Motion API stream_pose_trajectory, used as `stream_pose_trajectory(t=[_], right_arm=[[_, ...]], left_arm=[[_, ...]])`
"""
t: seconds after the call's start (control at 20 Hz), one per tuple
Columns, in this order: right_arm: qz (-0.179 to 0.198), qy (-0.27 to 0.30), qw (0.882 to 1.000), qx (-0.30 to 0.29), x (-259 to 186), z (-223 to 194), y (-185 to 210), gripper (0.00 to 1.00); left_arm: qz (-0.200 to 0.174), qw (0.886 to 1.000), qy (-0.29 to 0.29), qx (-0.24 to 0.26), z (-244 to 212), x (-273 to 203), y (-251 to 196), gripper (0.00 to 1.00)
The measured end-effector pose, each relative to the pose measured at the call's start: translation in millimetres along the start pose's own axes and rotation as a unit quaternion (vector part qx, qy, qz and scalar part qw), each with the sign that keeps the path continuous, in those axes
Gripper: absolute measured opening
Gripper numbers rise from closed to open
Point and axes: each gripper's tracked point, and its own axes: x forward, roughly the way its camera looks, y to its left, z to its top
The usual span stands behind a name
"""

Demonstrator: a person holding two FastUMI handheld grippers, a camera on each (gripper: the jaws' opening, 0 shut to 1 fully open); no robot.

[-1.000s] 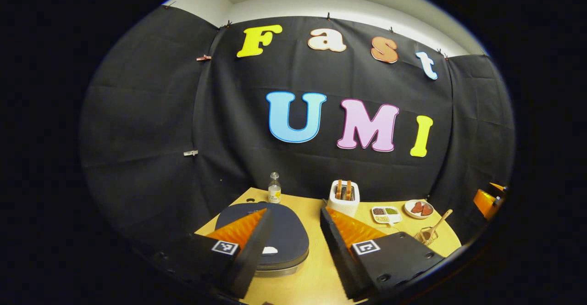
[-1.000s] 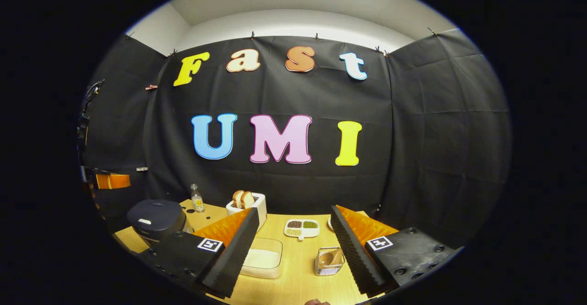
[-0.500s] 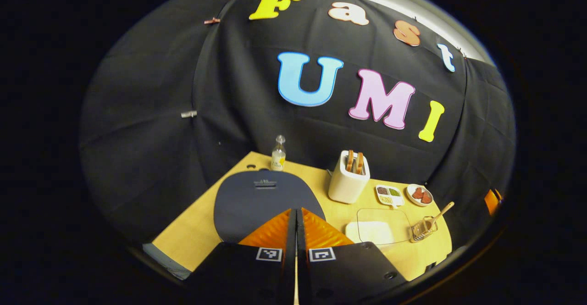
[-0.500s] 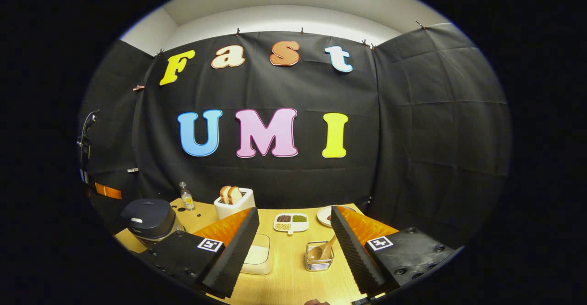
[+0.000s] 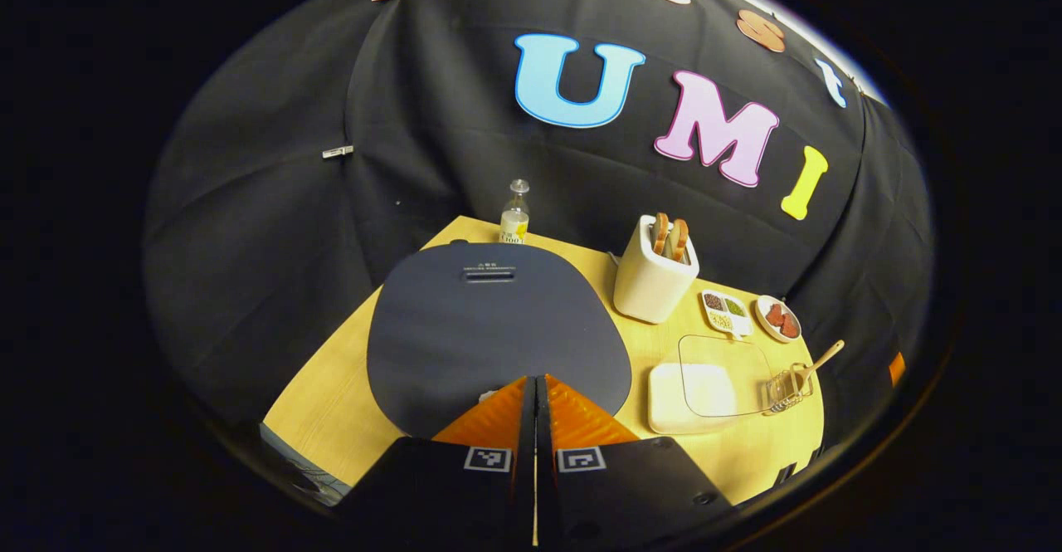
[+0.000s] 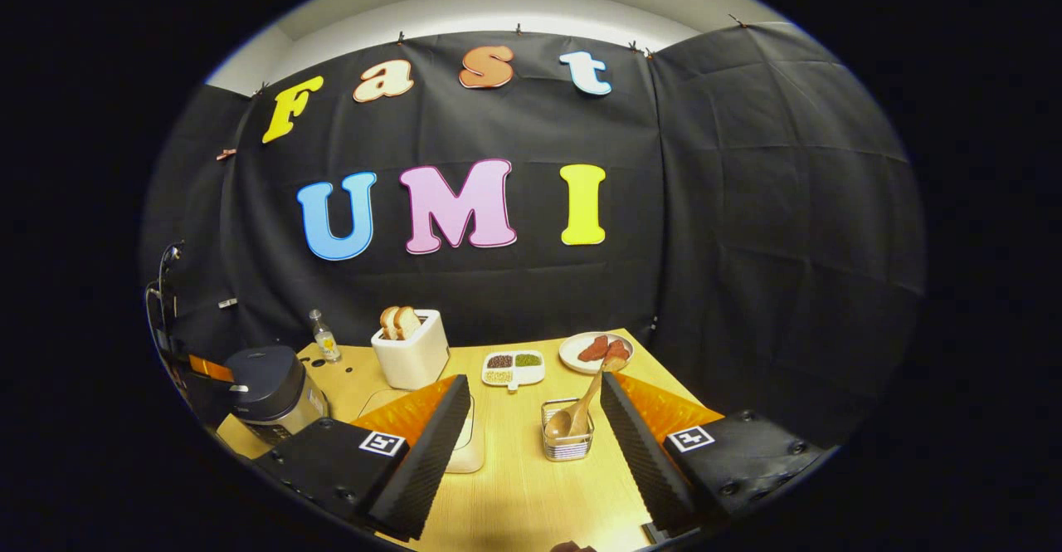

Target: Close the left gripper, press the button to open the rice cooker; take a wooden spoon from the chopstick holder with the right hand, scoop a spoonful of rice and pour it into the rice cooker, then put the wooden spoon back into the chopstick holder.

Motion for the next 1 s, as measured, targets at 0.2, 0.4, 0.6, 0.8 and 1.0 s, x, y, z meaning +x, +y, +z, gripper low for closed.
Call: stream_pose_trajectory(t=[0.2,0.4,0.6,0.8,1.0], right_arm=[[-0.006,0.006,1.000,-0.004,-2,-5,-6,0.99],[-0.014,0.011,1.000,0.001,-1,-10,-12,0.99],[-0.017,0.019,1.000,0.002,1,-18,-13,0.98],[-0.012,0.022,1.000,0.002,2,-22,-10,0.99],[-0.012,0.022,1.000,0.005,3,-22,-13,0.99]], left_arm=[[0.006,1.000,0.012,0.000,-10,13,5,0.06],[0.003,1.000,0.011,-0.001,-12,15,4,0.06],[0.011,1.000,0.013,-0.013,-13,16,5,0.07],[0.017,1.000,0.015,-0.014,-19,16,5,0.07],[0.029,1.000,0.000,0.005,-8,4,2,0.07]])
